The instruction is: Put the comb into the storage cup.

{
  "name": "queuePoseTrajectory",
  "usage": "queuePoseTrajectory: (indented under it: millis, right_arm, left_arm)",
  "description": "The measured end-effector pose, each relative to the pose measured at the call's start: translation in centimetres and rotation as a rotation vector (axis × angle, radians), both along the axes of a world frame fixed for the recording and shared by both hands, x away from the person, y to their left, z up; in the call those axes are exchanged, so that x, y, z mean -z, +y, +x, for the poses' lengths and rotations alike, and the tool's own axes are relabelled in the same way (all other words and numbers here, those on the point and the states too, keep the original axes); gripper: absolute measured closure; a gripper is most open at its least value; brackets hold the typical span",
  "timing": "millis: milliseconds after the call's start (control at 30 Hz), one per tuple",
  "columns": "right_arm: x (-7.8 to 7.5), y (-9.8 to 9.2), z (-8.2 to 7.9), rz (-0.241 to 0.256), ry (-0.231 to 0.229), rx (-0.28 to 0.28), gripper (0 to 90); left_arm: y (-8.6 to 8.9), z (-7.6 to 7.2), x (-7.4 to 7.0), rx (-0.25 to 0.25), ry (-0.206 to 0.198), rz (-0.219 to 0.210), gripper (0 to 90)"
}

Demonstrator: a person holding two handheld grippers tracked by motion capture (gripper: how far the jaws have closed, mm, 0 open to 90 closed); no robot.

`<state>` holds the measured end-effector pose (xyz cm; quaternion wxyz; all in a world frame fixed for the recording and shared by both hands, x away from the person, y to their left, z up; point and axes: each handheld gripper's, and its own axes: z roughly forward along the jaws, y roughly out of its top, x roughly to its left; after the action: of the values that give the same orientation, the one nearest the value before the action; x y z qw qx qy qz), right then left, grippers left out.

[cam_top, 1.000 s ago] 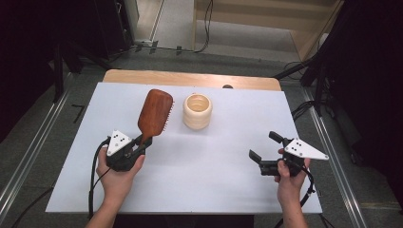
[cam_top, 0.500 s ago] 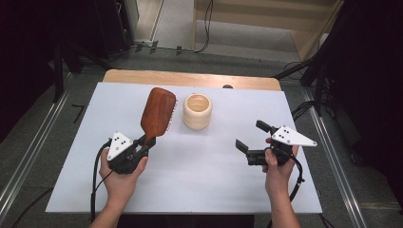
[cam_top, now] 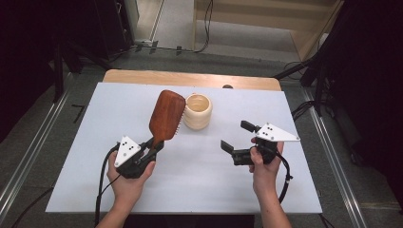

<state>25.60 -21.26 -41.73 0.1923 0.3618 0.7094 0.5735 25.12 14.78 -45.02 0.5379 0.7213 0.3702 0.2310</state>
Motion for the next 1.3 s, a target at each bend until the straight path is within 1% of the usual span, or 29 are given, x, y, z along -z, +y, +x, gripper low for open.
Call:
queuePoseTrajectory:
  millis: [200, 233, 333, 567, 833, 967, 1067, 1300]
  right_arm:
    - [0.3, 1.6, 0.1, 0.012, 0.019, -0.038, 0.0]
    - [0.4, 2.3, 0.1, 0.011, 0.028, -0.051, 0.0]
    - [0.5, 2.8, 0.1, 0.018, 0.036, -0.066, 0.0]
    - [0.5, 4.3, 0.0, 0.069, 0.061, -0.094, 0.0]
    - [0.4, 5.3, -0.3, 0.139, 0.089, -0.112, 0.0]
    - [0.4, 5.7, -0.3, 0.182, 0.118, -0.106, 0.0]
    - [0.4, 6.1, -0.5, 0.189, 0.126, -0.088, 0.0]
    - [0.4, 6.3, -0.3, 0.237, 0.164, -0.072, 0.0]
  left_arm:
    - [-1.1, -0.5, 0.3, 0.032, -0.005, -0.006, 72.5]
    - [-1.3, -0.6, 0.4, 0.037, -0.007, -0.001, 72.5]
    - [-1.8, -1.0, 0.4, 0.053, -0.008, -0.004, 72.5]
    - [-2.8, -1.5, 0.6, 0.082, -0.008, -0.017, 72.5]
    - [-3.8, -2.2, 0.9, 0.115, -0.010, -0.010, 72.5]
    - [-4.4, -2.6, 1.0, 0.130, -0.013, -0.013, 72.5]
    - [-4.8, -2.9, 1.1, 0.144, -0.018, -0.011, 72.5]
    - [-5.6, -3.5, 1.4, 0.167, -0.021, -0.005, 72.5]
